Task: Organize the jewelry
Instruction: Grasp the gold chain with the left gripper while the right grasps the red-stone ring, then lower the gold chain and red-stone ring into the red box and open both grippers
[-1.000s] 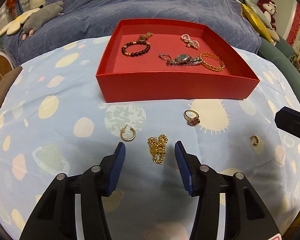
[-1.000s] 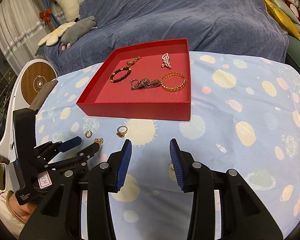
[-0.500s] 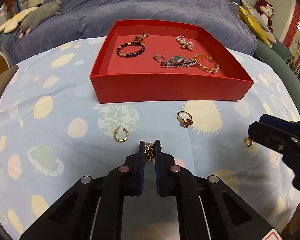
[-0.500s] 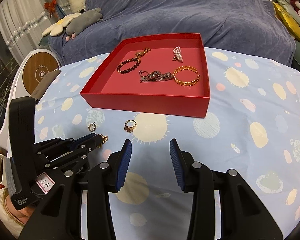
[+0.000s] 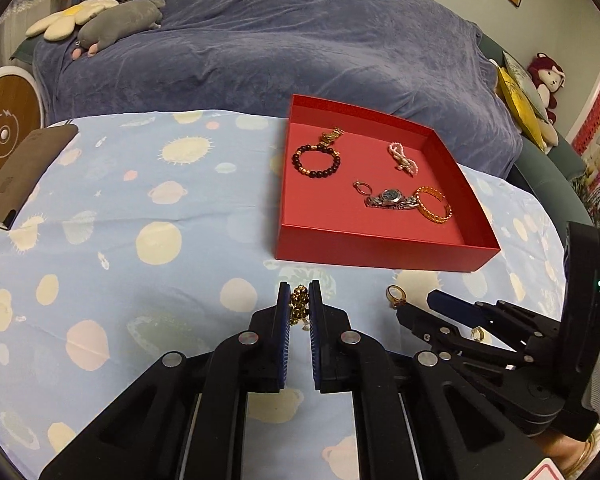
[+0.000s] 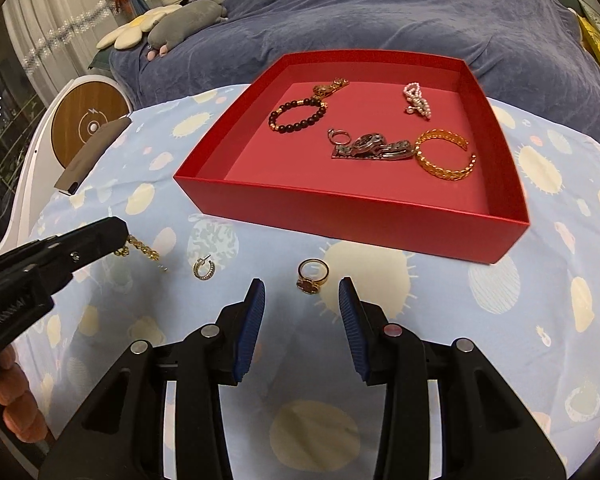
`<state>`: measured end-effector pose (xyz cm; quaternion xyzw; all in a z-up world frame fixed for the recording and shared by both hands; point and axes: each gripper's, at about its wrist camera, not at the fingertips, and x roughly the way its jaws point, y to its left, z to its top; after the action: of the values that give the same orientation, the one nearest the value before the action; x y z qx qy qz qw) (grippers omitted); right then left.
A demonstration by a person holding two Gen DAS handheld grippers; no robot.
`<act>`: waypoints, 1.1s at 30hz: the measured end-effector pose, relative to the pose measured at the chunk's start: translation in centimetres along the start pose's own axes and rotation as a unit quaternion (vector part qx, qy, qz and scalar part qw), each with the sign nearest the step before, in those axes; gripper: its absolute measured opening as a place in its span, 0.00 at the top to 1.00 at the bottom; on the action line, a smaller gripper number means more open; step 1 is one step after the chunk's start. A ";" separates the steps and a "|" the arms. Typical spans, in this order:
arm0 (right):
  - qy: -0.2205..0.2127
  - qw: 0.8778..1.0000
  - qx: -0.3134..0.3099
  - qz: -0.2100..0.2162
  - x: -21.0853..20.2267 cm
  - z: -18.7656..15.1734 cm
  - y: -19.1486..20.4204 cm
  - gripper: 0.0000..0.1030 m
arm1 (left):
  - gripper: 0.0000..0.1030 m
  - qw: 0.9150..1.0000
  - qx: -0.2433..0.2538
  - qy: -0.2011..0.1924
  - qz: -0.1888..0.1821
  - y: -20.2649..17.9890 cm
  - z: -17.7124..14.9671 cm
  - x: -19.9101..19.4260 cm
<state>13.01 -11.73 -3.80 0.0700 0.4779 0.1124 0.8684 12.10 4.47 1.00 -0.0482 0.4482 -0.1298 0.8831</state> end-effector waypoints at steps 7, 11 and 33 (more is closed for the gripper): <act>0.013 1.000 0.002 -0.018 1.8 0.2 0.4 0.76 | 0.94 1.000 -0.010 0.009 0.002 1.6 -0.3 0.3; 0.015 1.000 0.000 -0.025 2.1 0.0 0.4 0.81 | 0.94 1.000 -0.014 0.011 0.001 2.2 -0.4 0.3; -0.080 0.996 0.032 -0.017 -6.6 6.7 -3.6 0.86 | 0.93 0.999 0.033 -0.016 -0.009 -3.2 5.5 -0.2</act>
<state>15.74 -17.05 4.34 0.0984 0.4113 0.0768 0.9029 15.78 1.32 5.04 -0.0250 0.4295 -0.1515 0.8899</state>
